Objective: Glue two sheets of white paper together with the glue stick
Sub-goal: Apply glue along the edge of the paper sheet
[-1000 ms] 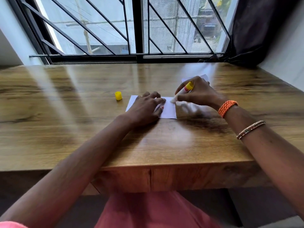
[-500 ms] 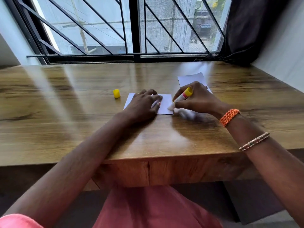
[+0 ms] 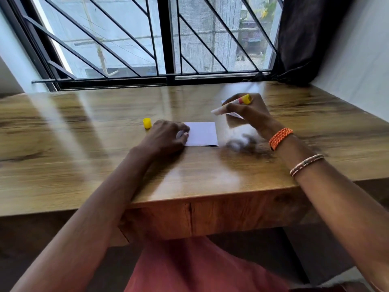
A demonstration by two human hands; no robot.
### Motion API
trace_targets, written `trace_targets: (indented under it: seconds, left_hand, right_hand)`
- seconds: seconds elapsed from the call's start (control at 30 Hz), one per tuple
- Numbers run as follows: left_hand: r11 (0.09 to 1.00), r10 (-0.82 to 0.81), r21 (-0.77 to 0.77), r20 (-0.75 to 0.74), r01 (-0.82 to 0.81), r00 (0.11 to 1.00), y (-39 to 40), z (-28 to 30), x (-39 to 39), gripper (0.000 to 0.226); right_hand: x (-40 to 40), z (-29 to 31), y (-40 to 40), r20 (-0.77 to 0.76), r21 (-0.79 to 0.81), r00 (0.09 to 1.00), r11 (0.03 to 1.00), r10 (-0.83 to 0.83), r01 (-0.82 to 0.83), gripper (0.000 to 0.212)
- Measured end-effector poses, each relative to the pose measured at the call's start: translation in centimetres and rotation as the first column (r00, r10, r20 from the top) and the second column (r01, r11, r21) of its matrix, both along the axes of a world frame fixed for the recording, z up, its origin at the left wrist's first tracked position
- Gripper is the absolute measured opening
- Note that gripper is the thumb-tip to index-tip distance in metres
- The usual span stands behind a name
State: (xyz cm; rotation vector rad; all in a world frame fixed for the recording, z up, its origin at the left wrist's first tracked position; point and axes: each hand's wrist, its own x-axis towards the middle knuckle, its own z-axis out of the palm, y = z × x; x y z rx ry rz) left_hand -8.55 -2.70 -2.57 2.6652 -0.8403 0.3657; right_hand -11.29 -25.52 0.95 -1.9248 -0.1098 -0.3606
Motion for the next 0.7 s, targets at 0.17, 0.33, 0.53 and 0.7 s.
trace_targets:
  seconds: [0.17,0.33,0.53,0.7]
  left_hand:
    - [0.972,0.119,0.165,0.258,-0.165,0.959,-0.7,0.2,-1.9,0.033]
    - [0.877,0.309,0.258,0.344,-0.406,0.887,-3.2,0.0,-4.7,0.019]
    - [0.871,0.482,0.051,0.101,-0.488,0.87,-2.6,1.4,-3.4,0.026]
    - [0.976,0.035,0.215,-0.339,0.042,0.94,0.7,2.4,-1.9,0.049]
  right_hand:
    - [1.5,0.0,1.4,0.016,0.024,0.985,0.985,-0.173,0.173,0.014]
    - [1.6,-0.8,2.7,0.063,-0.078,0.982,0.98,-0.179,0.184,0.023]
    - [1.9,-0.9,2.8,0.086,-0.171,0.989,0.977,-0.117,0.13,0.024]
    - [2.6,-0.9,3.0,0.098,-0.187,0.991,0.977,-0.089,0.106,0.015]
